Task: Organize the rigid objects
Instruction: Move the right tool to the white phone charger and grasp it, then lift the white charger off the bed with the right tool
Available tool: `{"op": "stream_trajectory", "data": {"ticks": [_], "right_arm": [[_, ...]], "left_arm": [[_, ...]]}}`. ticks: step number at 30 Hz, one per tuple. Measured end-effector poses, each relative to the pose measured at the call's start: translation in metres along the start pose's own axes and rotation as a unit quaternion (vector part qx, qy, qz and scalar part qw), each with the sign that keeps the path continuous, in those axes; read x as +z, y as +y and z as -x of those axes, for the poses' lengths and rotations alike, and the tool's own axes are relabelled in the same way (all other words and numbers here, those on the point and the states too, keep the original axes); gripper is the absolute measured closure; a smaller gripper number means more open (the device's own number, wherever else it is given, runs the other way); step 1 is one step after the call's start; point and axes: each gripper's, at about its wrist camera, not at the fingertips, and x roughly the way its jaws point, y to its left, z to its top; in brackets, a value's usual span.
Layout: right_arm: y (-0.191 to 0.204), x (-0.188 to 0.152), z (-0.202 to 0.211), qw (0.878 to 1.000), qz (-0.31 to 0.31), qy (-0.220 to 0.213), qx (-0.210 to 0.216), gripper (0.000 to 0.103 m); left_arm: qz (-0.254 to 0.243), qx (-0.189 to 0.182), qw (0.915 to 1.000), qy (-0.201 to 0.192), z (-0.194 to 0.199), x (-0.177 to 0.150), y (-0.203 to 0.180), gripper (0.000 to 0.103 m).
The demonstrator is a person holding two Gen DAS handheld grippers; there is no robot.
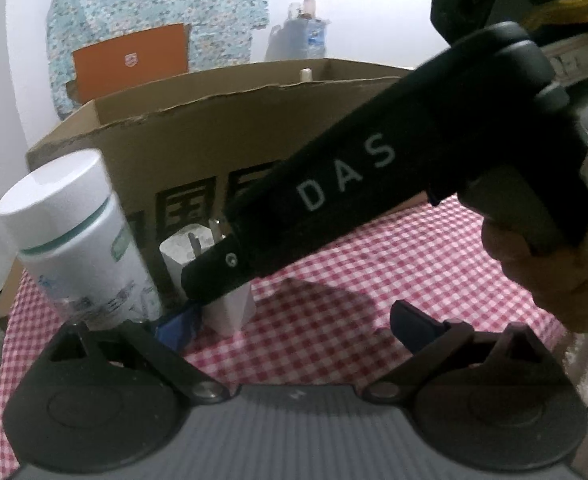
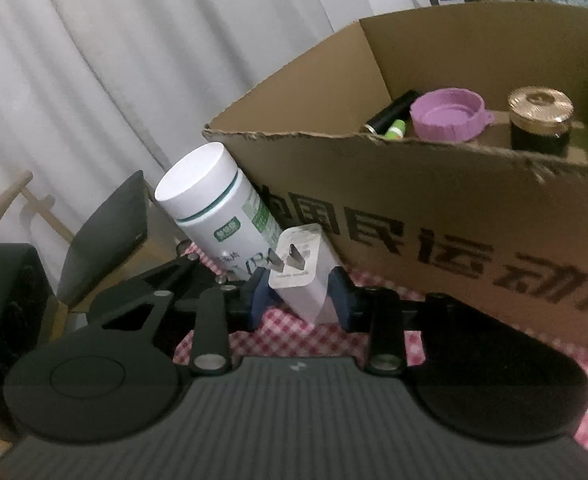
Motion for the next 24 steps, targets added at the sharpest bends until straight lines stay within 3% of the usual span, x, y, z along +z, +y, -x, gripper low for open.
{"op": "stream_trajectory", "data": {"ticks": [16, 24], "right_arm": [[-0.03, -0.038, 0.06, 0.992, -0.111, -0.03, -0.057, 0.068], [-0.045, -0.053, 0.082, 0.986, -0.147, -0.051, -0.057, 0.069]], "left_arm": [[-0.06, -0.103, 0.9929, 0.002, -0.011, 0.011, -0.05, 0.002], [-0.081, -0.107, 0.9908, 0.013, -0.02, 0.018, -0.068, 0.002]]}}
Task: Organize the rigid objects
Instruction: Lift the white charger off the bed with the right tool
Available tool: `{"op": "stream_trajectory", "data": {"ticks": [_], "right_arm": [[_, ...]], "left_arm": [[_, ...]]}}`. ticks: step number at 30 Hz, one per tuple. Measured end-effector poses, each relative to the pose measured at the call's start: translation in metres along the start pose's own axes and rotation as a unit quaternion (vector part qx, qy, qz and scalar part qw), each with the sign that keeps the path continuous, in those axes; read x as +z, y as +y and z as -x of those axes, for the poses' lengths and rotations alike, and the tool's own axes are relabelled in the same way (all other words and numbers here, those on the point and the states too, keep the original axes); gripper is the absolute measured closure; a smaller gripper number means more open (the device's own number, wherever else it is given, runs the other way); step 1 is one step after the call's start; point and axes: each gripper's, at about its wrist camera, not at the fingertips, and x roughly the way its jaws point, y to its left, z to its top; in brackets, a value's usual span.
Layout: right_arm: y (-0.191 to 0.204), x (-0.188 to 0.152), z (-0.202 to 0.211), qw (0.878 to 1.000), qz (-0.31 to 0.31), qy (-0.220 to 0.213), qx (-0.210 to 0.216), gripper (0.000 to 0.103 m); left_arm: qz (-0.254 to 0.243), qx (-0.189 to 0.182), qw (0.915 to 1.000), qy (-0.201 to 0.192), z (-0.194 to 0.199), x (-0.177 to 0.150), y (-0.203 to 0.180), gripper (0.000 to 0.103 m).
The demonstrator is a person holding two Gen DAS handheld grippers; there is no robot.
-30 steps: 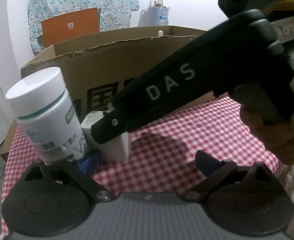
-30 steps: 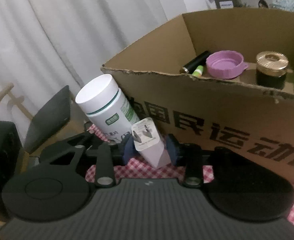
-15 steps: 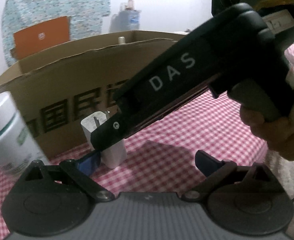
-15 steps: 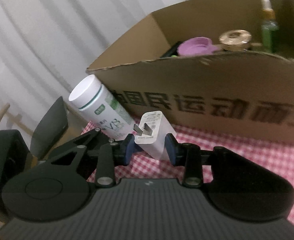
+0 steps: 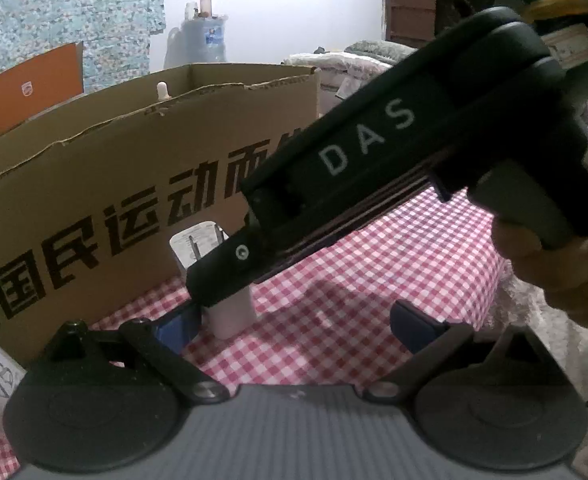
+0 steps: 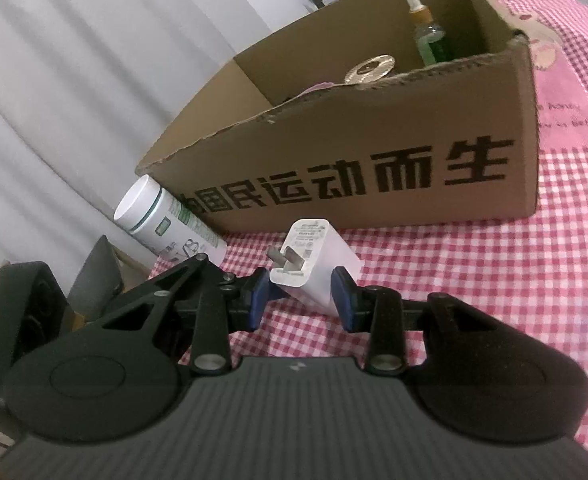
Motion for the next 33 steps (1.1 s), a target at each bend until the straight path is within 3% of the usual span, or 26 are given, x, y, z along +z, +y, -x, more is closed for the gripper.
{"op": "stream_trajectory", "data": {"ticks": [9, 12, 25, 33], "right_arm": [[-0.01, -0.002, 0.011, 0.999, -0.025, -0.015, 0.02, 0.067], [-0.011, -0.001, 0.011, 0.999, -0.03, -0.018, 0.03, 0.06], [-0.015, 0.0, 0.005, 0.997, -0.055, -0.009, 0.048, 0.055], [-0.015, -0.005, 0.008, 0.996, -0.073, -0.009, 0.051, 0.053]], "left_arm": [[0.017, 0.033, 0.9993, 0.01, -0.003, 0.017, 0.014, 0.007], [0.025, 0.038, 0.9988, 0.017, -0.007, 0.021, 0.018, 0.015], [0.042, 0.051, 0.9974, 0.026, -0.021, 0.032, 0.031, 0.047], [0.038, 0.05, 0.9976, 0.03, -0.02, 0.033, 0.028, 0.053]]}}
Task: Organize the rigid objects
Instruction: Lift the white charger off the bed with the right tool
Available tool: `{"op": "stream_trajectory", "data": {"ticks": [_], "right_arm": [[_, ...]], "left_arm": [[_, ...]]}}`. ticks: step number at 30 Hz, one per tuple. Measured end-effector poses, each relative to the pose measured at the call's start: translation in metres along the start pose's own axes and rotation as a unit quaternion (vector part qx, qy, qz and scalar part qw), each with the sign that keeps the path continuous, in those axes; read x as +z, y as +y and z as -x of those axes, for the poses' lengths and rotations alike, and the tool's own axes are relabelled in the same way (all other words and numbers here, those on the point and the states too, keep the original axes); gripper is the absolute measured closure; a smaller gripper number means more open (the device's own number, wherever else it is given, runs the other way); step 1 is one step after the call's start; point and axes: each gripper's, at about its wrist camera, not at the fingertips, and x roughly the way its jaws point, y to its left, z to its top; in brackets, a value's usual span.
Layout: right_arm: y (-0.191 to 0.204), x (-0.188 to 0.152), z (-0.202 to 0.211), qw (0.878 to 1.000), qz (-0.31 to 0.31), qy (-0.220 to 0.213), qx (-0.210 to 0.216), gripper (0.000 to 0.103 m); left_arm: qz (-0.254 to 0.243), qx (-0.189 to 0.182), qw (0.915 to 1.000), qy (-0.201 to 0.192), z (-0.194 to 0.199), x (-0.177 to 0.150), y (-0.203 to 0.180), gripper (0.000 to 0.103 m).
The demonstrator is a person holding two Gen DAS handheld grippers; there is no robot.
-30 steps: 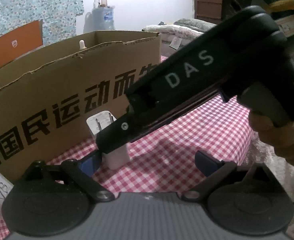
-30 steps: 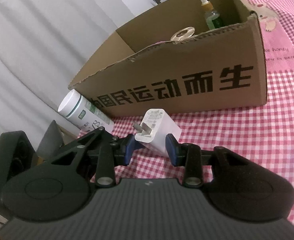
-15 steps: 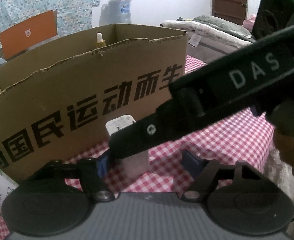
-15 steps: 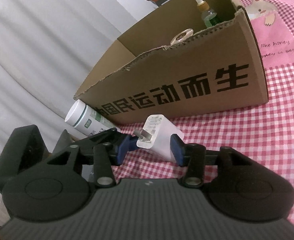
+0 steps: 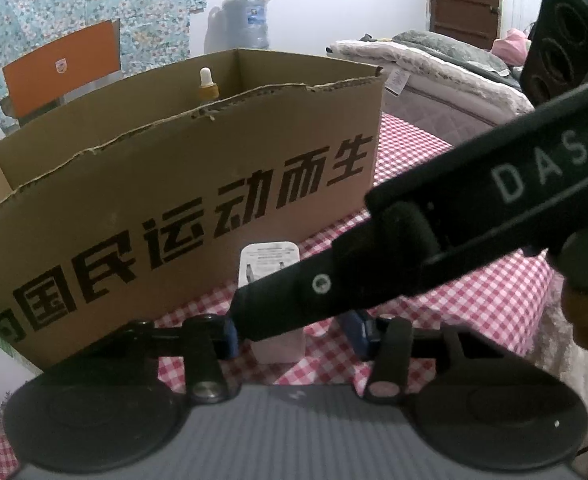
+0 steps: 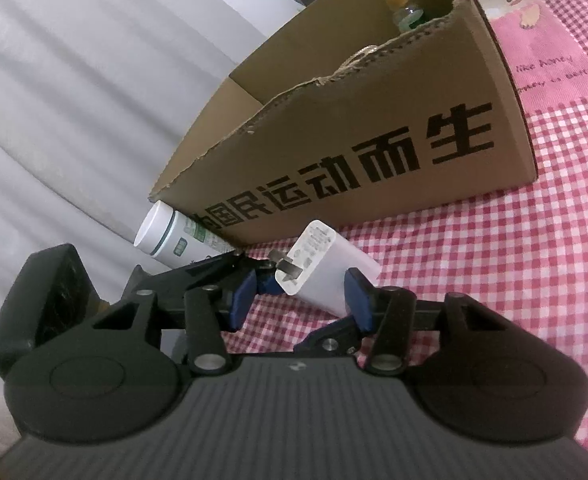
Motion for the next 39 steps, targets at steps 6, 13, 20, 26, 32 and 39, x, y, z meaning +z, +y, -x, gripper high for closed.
{"op": "stream_trajectory", "data": {"ticks": [6, 13, 20, 26, 32, 39], "right_arm": [[0.002, -0.006, 0.007, 1.0, -0.005, 0.003, -0.003, 0.052], [0.003, -0.015, 0.016, 1.0, -0.022, -0.007, -0.016, 0.052], [0.002, -0.02, 0.027, 0.999, -0.043, -0.03, -0.016, 0.052], [0.01, -0.022, 0.023, 0.998, -0.034, -0.027, -0.042, 0.053], [0.017, -0.02, 0.016, 0.997, -0.015, -0.025, -0.065, 0.053], [0.017, -0.019, 0.013, 0.997, -0.002, -0.021, -0.075, 0.052]], "left_arm": [[-0.007, 0.0, 1.0, 0.003, 0.008, -0.007, -0.009, 0.057], [-0.015, 0.003, 0.9999, -0.002, 0.016, -0.012, -0.019, 0.061], [-0.02, 0.016, 0.9997, -0.005, 0.019, -0.012, -0.025, 0.061], [-0.015, 0.024, 0.9996, 0.0, 0.015, -0.011, -0.027, 0.062], [-0.018, 0.026, 0.9995, 0.0, 0.014, -0.009, -0.028, 0.063], [-0.011, 0.025, 0.9996, 0.0, 0.019, -0.009, -0.025, 0.068]]}}
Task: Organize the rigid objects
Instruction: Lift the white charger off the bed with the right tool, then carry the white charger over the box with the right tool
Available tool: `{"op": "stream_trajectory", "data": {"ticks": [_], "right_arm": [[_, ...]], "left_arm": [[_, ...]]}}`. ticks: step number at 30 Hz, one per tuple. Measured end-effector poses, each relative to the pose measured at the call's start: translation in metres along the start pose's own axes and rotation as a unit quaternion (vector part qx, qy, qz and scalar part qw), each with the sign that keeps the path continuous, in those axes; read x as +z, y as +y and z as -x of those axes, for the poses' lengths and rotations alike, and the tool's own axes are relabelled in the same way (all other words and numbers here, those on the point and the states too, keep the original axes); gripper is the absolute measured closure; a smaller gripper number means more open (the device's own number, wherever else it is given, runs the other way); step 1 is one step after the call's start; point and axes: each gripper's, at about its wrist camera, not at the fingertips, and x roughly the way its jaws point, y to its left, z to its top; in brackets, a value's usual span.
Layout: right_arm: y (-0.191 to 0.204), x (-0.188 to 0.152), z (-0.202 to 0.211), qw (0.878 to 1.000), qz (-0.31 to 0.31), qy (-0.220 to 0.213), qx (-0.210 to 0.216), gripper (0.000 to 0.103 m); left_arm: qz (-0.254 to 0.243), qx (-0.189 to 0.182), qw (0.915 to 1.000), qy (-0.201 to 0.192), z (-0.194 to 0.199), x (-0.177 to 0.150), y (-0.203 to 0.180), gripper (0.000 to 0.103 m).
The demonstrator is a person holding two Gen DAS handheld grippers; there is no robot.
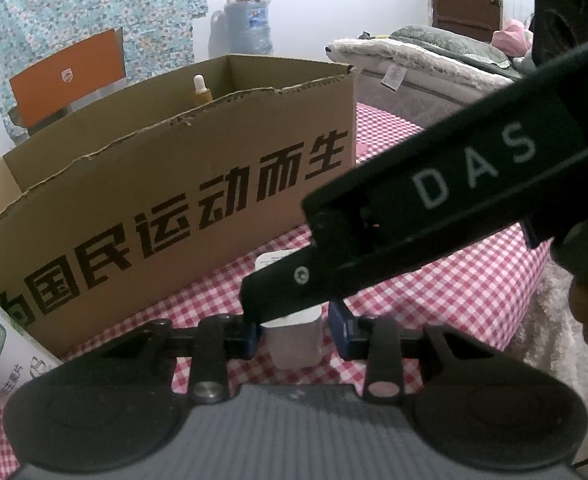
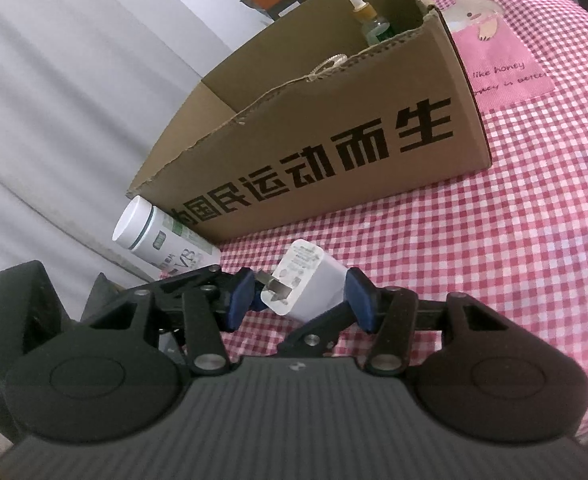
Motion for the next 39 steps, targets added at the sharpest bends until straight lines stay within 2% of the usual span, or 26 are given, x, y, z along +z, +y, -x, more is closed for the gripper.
{"op": "stream_trajectory", "data": {"ticks": [8, 21, 30, 39], "right_arm": [[0.0, 0.0, -0.002, 1.0, 0.004, 0.003, -0.001, 0.049], [-0.002, -0.001, -0.006, 1.0, 0.009, 0.002, -0.004, 0.048], [-0.001, 0.0, -0.004, 1.0, 0.017, -0.001, -0.008, 0.053], [0.009, -0.001, 0.007, 0.999, 0.029, -0.01, -0.01, 0.055]], "left_arm": [[-0.008, 0.004, 1.0, 0.002, 0.005, 0.0, 0.002, 0.071], [0.01, -0.006, 0.9999, 0.009, -0.006, 0.004, 0.007, 0.073], [0.009, -0.006, 0.9999, 0.003, -0.002, 0.001, 0.005, 0.075], [0.012, -0.003, 0.9998, -0.013, 0.012, 0.0, 0.004, 0.075]]}}
